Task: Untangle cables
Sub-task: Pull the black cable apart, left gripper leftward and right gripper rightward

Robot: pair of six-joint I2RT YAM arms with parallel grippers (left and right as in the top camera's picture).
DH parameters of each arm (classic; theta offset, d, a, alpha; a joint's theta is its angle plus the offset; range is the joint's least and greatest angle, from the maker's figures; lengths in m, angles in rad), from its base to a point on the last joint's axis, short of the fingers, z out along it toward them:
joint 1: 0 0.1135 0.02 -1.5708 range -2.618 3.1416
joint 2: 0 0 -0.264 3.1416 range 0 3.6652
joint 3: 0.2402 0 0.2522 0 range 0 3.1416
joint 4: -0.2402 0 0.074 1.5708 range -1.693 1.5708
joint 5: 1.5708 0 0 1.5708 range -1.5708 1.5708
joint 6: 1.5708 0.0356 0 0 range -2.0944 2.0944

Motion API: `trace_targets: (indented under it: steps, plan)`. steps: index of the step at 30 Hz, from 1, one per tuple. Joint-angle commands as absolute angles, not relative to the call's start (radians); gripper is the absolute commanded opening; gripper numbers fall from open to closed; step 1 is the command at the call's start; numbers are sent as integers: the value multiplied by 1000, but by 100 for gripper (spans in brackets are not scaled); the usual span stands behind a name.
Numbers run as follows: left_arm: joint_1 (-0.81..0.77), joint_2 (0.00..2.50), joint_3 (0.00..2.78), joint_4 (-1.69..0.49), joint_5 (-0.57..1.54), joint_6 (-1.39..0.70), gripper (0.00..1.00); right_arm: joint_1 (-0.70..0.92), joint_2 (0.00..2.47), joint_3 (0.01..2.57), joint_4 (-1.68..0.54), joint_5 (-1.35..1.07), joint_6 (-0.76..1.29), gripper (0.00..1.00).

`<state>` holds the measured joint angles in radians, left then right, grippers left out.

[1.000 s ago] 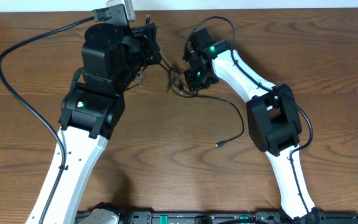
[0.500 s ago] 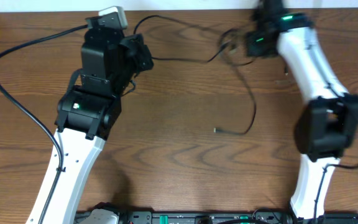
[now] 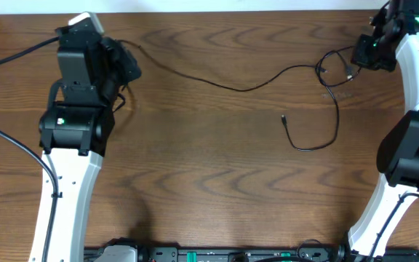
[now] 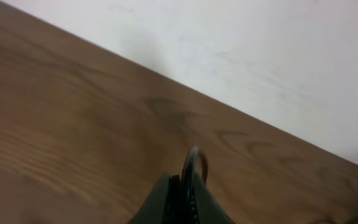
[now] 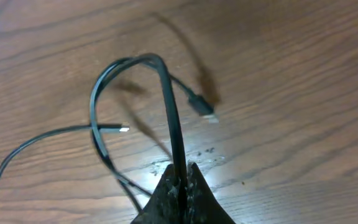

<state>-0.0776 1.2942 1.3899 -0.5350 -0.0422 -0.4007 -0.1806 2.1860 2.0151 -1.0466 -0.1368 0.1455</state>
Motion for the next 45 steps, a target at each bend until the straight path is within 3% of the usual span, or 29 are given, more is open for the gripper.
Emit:
trace_targets:
  steps: [1,9,16,23,30,39,42,45]
  plan:
    - [-70,1291,1406,-550,-68,-370,7,-161,2195,2012,-1047,-237,94,1]
    - [-48,1324,1406,-584,-184,-359,8,-117,2195,2012,-1048,-200,71,1]
    - [85,1356,1406,-617,-222,-360,7,-176,2196,2012,-1044,-61,143,1]
    - [212,1396,1406,-625,-221,-359,8,-290,2214,2010,-1040,-102,141,1]
    - [226,1462,1406,-627,-219,-332,7,-345,2219,2008,-1043,-226,89,1]
    - [324,1550,1406,-625,-228,-307,8,-361,2226,2006,-1060,-44,202,1]
    - [323,1559,1406,-627,-192,-287,7,-357,2228,2005,-1066,-115,196,1]
    - [295,1560,1406,-617,-91,-246,7,-324,2228,2005,-1068,-312,56,1]
